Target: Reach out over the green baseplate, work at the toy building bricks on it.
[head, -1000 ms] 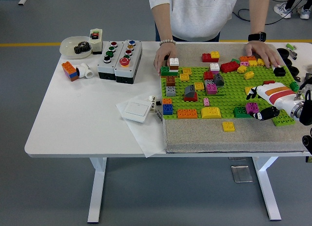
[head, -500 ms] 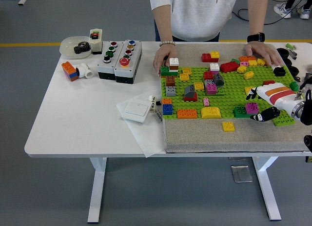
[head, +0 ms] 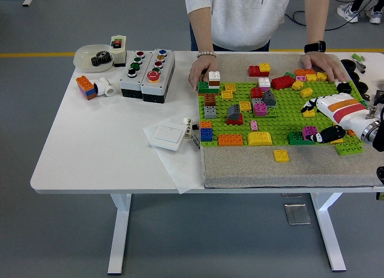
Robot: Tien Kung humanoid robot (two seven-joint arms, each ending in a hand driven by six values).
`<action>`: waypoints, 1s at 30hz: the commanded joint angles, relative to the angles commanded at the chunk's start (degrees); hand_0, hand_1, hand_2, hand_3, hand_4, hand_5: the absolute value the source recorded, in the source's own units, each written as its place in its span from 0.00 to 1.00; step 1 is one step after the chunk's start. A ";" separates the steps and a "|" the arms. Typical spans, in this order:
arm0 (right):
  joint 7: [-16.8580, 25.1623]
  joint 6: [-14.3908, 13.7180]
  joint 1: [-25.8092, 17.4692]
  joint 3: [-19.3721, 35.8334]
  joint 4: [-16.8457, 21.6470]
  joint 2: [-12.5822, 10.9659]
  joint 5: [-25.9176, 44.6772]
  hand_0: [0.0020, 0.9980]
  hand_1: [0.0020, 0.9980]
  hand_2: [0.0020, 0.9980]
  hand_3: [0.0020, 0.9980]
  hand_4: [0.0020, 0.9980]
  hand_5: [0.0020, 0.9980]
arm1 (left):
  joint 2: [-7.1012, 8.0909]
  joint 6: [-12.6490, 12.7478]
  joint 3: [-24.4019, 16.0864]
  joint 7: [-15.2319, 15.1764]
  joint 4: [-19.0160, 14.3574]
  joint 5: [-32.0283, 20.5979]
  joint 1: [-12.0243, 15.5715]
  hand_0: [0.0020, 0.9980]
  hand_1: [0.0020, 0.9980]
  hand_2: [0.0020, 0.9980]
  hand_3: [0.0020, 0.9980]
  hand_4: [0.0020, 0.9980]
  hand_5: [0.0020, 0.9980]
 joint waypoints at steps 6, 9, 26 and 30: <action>-1.72 1.00 -2.71 1.78 4.06 -1.29 1.28 0.70 0.68 0.72 0.73 0.95 0.26 | -0.02 -0.06 -0.16 0.13 0.01 0.30 0.11 0.86 0.88 0.88 0.75 0.74 0.65; -2.51 1.55 -4.39 3.13 6.21 -1.78 1.91 0.70 0.68 0.72 0.73 0.95 0.26 | 0.00 -0.09 -0.33 0.24 0.03 0.60 0.24 0.86 0.88 0.88 0.75 0.74 0.65; -3.67 2.07 -10.07 4.29 12.53 -2.26 1.59 0.70 0.68 0.72 0.72 0.96 0.29 | 0.00 -0.06 -1.16 0.74 0.10 2.01 0.87 0.86 0.88 0.88 0.75 0.74 0.65; -3.66 2.19 -10.22 3.82 12.60 -2.20 1.47 0.70 0.68 0.72 0.72 0.96 0.30 | 0.04 -0.07 -1.29 0.82 0.07 2.32 0.92 0.86 0.88 0.88 0.75 0.74 0.65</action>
